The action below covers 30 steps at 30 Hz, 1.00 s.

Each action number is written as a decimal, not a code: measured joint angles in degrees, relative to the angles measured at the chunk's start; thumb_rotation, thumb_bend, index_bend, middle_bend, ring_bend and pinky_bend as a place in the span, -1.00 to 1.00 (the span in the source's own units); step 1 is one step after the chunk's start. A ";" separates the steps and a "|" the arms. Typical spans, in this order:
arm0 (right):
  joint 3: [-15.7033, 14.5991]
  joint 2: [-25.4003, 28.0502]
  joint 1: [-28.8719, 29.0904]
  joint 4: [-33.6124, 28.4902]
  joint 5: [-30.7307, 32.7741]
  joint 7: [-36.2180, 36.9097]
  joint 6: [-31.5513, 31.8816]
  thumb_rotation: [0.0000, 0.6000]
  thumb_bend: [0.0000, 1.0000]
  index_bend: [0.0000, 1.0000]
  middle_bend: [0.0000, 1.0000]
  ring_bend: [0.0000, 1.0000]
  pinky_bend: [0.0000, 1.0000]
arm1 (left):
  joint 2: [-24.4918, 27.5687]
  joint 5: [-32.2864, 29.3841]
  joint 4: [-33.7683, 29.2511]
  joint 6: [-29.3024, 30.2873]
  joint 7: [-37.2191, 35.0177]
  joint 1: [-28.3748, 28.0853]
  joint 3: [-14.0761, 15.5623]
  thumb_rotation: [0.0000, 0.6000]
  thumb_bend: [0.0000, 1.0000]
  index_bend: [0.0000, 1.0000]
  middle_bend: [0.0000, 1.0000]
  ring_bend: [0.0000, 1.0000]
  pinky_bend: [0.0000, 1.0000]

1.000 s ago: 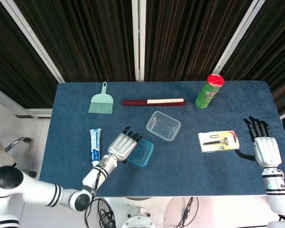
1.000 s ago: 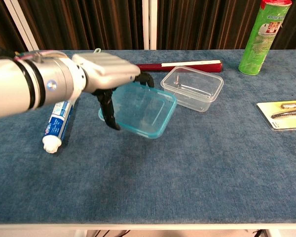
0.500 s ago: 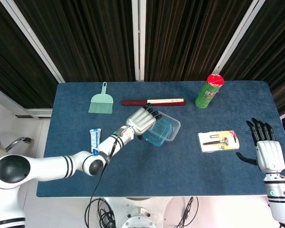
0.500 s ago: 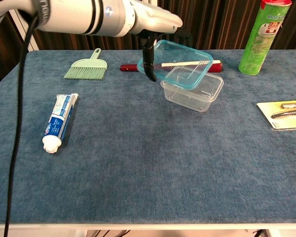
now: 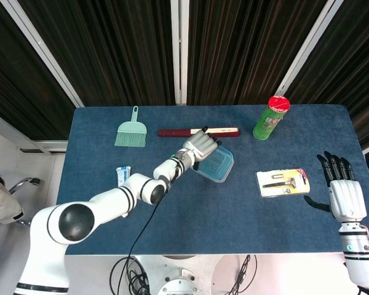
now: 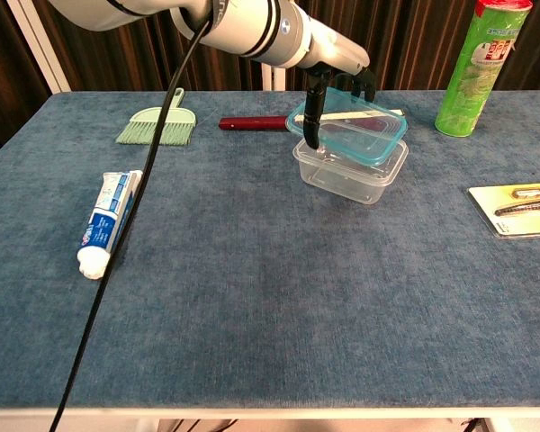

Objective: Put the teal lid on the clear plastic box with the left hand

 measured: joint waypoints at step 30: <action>0.39 0.15 0.25 0.21 1.12 -0.30 -1.12 1.00 -0.93 -1.00 -1.00 -1.00 -1.00 | -6.75 3.10 13.03 -8.78 -19.76 -7.86 8.61 1.00 -0.62 -0.31 -0.45 -0.68 -1.00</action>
